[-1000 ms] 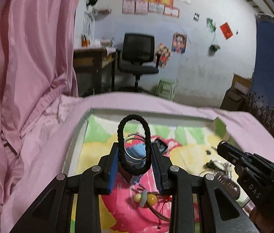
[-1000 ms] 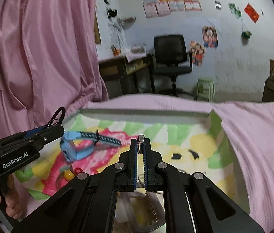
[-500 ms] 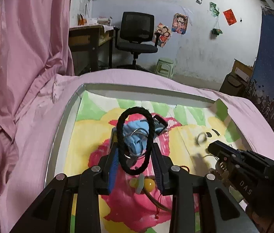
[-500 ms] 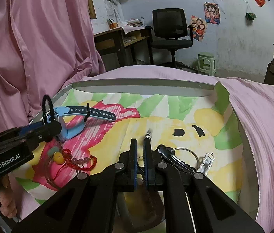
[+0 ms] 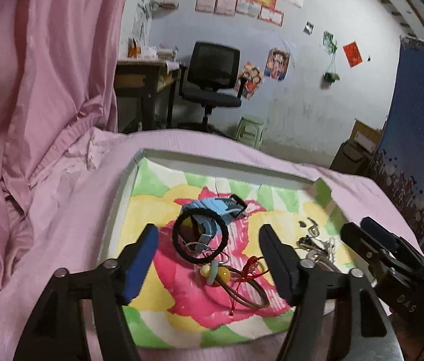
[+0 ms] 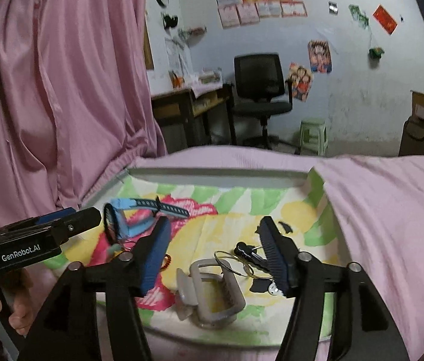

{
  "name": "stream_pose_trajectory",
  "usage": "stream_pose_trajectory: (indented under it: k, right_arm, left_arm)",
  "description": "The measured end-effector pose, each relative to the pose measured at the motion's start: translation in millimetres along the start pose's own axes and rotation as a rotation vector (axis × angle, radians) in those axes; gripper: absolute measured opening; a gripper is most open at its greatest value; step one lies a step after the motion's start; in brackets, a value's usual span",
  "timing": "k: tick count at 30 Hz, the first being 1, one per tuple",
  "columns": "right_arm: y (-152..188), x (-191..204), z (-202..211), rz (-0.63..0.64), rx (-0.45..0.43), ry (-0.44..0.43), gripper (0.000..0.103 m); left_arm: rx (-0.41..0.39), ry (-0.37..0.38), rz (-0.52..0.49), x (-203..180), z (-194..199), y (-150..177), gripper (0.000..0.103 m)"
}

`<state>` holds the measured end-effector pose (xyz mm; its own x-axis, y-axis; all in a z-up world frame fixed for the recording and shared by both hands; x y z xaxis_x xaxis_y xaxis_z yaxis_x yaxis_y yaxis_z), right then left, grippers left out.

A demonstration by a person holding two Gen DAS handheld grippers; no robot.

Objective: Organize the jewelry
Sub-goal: 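Open both grippers to release the ring and hair tie in the tray, then withdraw both open grippers from the tray back over the bed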

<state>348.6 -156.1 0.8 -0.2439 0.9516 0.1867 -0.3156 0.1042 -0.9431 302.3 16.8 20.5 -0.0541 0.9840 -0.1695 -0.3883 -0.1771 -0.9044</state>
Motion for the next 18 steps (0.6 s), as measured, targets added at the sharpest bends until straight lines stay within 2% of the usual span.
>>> stream_pose_trajectory:
  k: [7, 10, 13, 18]
  right_arm:
    - [-14.9, -0.1, 49.0, -0.011, -0.109, 0.006, 0.081]
    - [-17.4, 1.1, 68.3, -0.018, -0.141, 0.007, 0.085]
    - [-18.6, 4.6, 88.3, -0.014, -0.171, 0.009, 0.090]
    - [-14.8, 11.9, 121.7, -0.008, -0.198, 0.002, 0.094]
  left_arm:
    - [-0.091, 0.004, 0.025, 2.7, 44.6, 0.9, 0.084]
    - [-0.134, 0.001, 0.025, 4.2, 68.1, 3.4, 0.092]
    - [-0.168, 0.008, 0.021, 3.8, 89.7, 6.2, 0.096]
    - [-0.208, 0.013, 0.005, 1.5, 124.4, 14.4, 0.101]
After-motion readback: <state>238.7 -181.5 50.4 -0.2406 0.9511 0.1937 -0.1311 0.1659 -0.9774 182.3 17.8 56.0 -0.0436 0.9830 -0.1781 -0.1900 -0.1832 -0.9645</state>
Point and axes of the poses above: each gripper's, at about its wrist camera, not at the fingertips, and z roughly against the way its jaws point, x to its left, y to its underside, the point moved 3 cm from there along -z, roughly the way its jaws point, and after that the axes turned 10 degrees about -x, right-handed, at the moved point
